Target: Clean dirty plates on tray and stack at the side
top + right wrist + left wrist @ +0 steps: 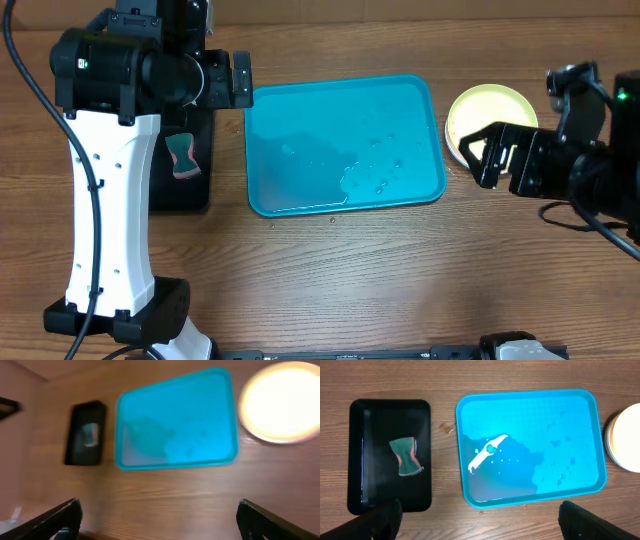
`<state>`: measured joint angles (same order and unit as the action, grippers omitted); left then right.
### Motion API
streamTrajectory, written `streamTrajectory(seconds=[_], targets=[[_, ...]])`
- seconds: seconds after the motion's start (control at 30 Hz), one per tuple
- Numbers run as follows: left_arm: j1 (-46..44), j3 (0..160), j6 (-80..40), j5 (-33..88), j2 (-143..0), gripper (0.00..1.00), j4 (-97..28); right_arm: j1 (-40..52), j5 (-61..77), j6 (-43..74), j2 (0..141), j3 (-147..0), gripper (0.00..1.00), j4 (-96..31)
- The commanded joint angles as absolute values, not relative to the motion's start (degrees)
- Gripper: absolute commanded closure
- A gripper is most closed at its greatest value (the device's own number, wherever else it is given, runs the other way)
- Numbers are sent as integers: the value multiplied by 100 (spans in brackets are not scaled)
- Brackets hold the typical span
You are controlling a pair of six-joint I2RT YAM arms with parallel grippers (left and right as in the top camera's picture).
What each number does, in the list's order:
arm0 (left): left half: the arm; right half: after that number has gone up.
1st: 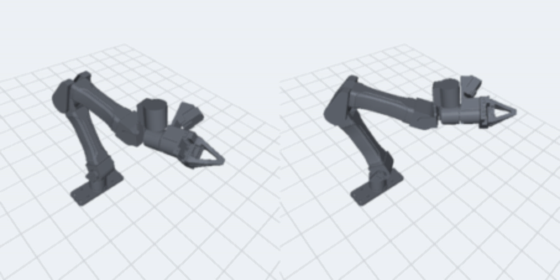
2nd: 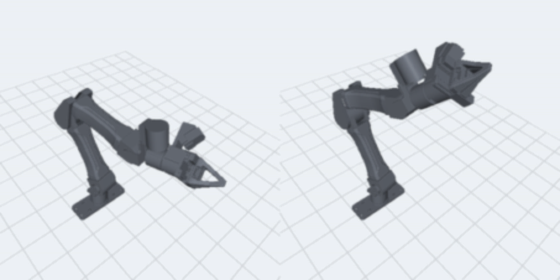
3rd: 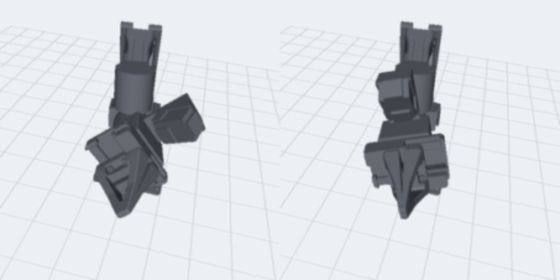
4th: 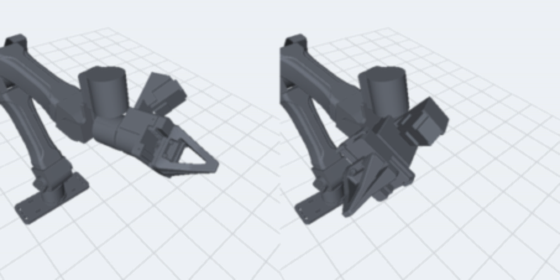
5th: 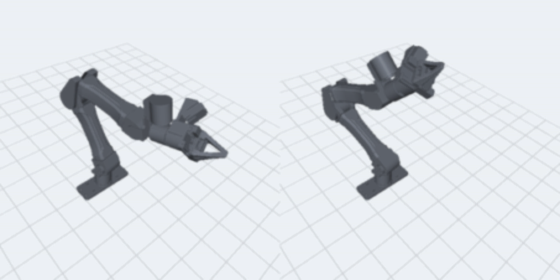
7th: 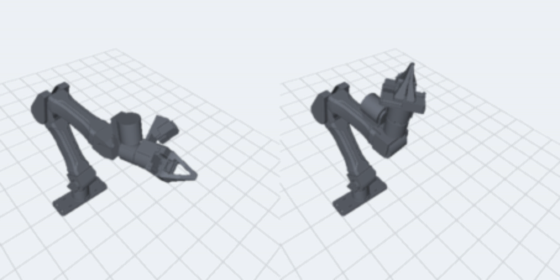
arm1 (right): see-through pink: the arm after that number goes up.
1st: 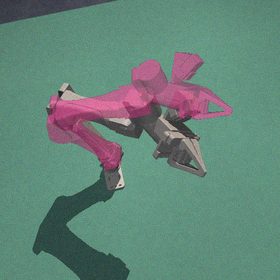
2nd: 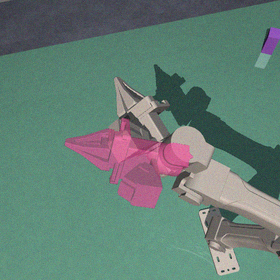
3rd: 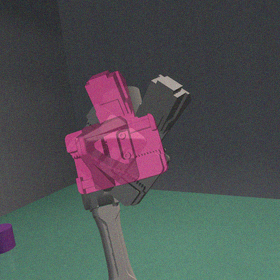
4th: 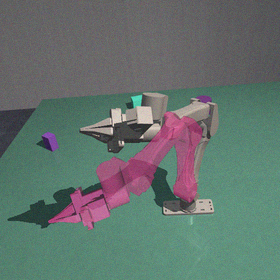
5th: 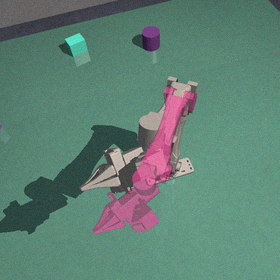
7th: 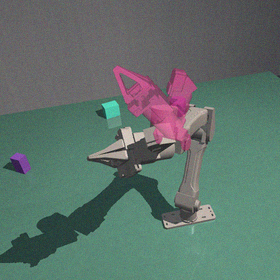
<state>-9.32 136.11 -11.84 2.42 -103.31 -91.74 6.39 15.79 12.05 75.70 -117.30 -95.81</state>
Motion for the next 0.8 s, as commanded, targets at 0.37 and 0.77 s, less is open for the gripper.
streamTrajectory(seconds=[0.37,0.77], targets=[[-963,13611,-1177,301,-10377,0,-9166,489,480,-27,5811,-8396,0,-5474],[-963,13611,-1179,301,-10377,0,-9166,167,659,-25,2143,-2821,0,-1756]])
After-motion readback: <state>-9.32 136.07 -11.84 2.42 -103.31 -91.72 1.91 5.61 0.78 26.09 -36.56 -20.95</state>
